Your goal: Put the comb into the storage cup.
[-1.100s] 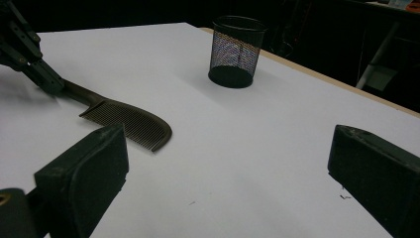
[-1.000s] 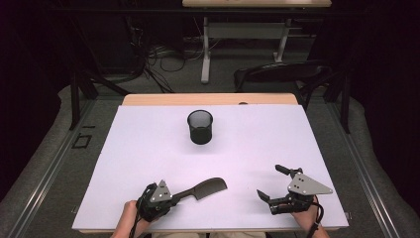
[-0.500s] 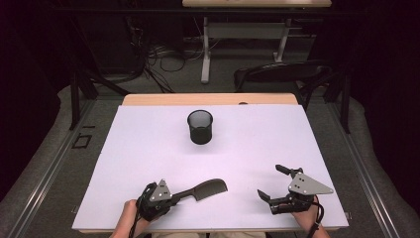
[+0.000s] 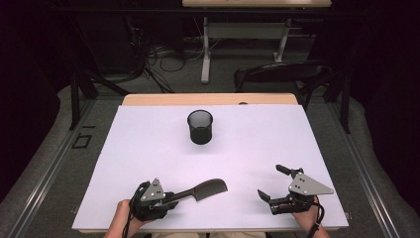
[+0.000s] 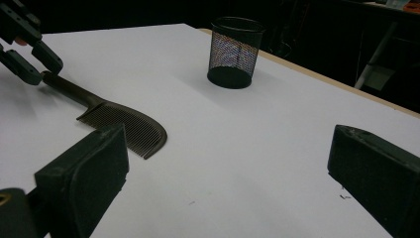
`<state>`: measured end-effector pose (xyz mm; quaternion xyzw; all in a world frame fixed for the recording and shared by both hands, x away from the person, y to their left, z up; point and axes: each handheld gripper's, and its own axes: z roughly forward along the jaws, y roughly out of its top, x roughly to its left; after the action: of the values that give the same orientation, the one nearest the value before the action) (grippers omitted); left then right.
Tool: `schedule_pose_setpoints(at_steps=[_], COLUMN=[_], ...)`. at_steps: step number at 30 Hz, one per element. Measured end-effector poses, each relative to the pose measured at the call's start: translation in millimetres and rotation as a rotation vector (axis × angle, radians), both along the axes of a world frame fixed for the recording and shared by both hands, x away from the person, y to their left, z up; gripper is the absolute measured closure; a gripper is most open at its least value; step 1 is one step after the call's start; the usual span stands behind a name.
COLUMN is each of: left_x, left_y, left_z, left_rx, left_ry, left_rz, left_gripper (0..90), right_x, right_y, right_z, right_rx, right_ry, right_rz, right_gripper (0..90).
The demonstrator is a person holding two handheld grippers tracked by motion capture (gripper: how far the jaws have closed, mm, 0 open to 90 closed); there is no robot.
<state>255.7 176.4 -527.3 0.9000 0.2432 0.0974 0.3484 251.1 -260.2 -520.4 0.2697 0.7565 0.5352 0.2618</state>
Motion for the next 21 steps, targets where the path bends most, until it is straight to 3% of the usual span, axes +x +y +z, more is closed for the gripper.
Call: schedule_pose_setpoints(at_steps=[9,14,21], left_x=[6.4,9.6,15.0], left_y=[5.1,4.0,1.4], left_z=[10.8,19.3,29.4], left_rx=[0.028,0.045,0.080], left_ry=[0.000,-0.029,-0.047], left_rz=[0.007,0.014,0.011], left_gripper=[31.3,16.9,9.1], right_x=[1.3,1.3,2.0], right_y=[0.4,0.3,-0.2], right_z=[-1.0,-0.8,-1.0], right_rx=[-0.002,-0.007,-0.005], right_ry=[0.010,0.015,0.020], right_rz=[-0.006,-0.008,-0.011], right_gripper=[2.0,2.0,2.1])
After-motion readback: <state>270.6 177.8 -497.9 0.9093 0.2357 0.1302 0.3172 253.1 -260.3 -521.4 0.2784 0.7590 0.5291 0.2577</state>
